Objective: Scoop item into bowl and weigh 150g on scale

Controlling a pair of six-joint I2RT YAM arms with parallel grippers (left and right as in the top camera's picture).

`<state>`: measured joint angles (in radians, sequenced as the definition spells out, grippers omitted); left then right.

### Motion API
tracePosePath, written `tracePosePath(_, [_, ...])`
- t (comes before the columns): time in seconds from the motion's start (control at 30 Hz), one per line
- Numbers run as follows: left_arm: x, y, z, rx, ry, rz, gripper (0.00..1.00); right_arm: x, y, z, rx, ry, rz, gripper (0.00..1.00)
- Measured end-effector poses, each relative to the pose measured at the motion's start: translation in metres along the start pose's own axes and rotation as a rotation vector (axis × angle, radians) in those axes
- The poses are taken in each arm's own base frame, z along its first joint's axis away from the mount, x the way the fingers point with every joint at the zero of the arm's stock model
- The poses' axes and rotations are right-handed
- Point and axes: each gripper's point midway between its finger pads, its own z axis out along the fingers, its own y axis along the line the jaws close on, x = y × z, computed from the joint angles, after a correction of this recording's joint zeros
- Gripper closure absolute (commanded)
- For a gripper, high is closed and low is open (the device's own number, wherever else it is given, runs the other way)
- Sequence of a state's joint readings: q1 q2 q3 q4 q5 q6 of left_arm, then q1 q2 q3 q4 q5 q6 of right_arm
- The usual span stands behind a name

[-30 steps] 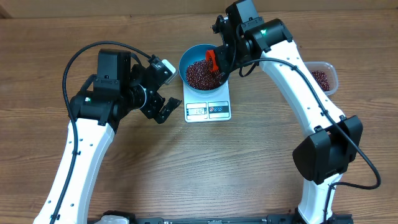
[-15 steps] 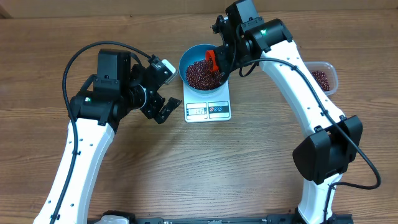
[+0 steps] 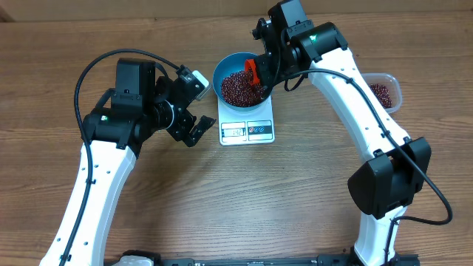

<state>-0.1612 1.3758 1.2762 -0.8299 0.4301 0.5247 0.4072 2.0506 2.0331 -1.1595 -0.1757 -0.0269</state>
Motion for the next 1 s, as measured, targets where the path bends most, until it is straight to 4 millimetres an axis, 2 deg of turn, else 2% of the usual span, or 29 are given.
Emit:
tracePosePath(0.7, [0.0, 0.0, 0.0, 0.0, 0.0, 0.0, 0.0, 0.001, 0.003, 0.003, 0.105, 0.003, -0.06, 0.96])
tracePosePath(1.0, [0.0, 0.0, 0.0, 0.0, 0.0, 0.0, 0.0, 0.002, 0.01, 0.004, 0.065, 0.006, -0.069, 0.96])
